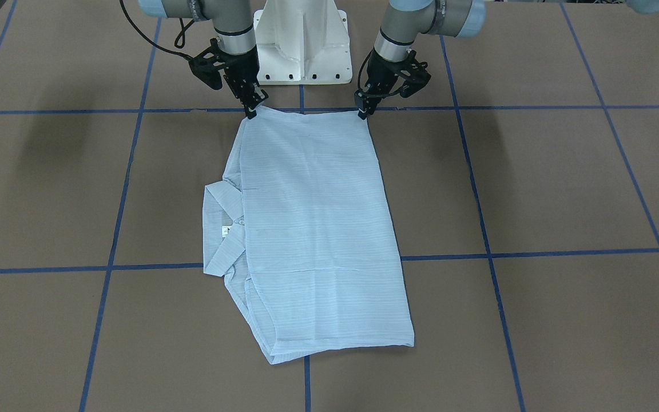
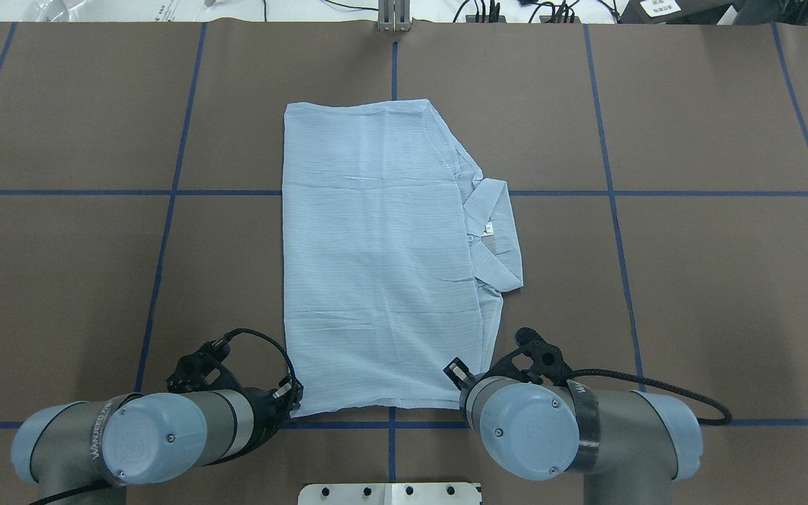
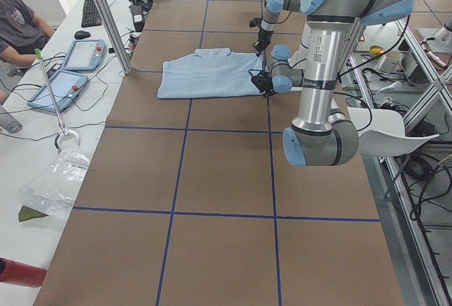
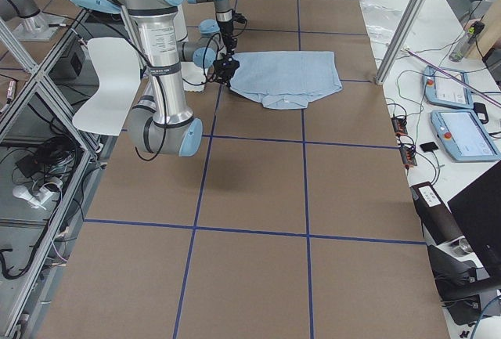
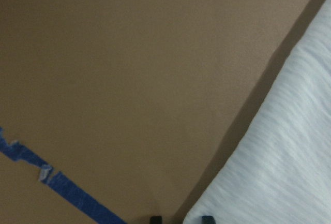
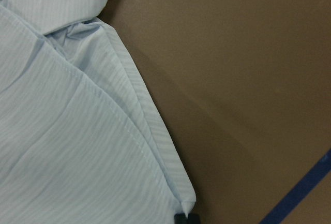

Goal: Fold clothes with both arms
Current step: 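Move the left gripper to the other near corner beside the right gripper, then grasp both near corners and lift them toward the far edge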

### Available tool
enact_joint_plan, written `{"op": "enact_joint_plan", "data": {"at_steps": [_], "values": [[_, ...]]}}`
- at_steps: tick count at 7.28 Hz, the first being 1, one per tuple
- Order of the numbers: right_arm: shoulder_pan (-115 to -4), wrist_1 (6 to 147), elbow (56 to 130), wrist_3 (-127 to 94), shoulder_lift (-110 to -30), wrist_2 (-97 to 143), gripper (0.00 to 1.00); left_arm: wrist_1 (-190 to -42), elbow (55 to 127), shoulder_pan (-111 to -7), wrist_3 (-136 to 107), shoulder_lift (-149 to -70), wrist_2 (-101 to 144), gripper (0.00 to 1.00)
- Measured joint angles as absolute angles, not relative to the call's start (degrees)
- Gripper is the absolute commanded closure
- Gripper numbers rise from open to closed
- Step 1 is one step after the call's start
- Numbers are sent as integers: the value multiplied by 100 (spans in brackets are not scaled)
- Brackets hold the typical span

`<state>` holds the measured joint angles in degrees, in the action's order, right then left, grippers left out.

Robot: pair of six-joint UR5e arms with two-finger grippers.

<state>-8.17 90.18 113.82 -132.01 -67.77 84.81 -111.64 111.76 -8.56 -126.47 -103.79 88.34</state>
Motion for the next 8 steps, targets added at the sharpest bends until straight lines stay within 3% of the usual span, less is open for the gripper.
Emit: {"op": "enact_joint_plan", "data": {"at_steps": [6, 8], "values": [[-810, 9017, 11411, -13201, -6776, 8482, 100, -11155, 11357, -891, -12607, -10414, 8844, 100], [-834, 9035, 11703, -13203, -6833, 8480, 100, -10965, 11776, -976, -12562, -10384, 8873, 100]]}}
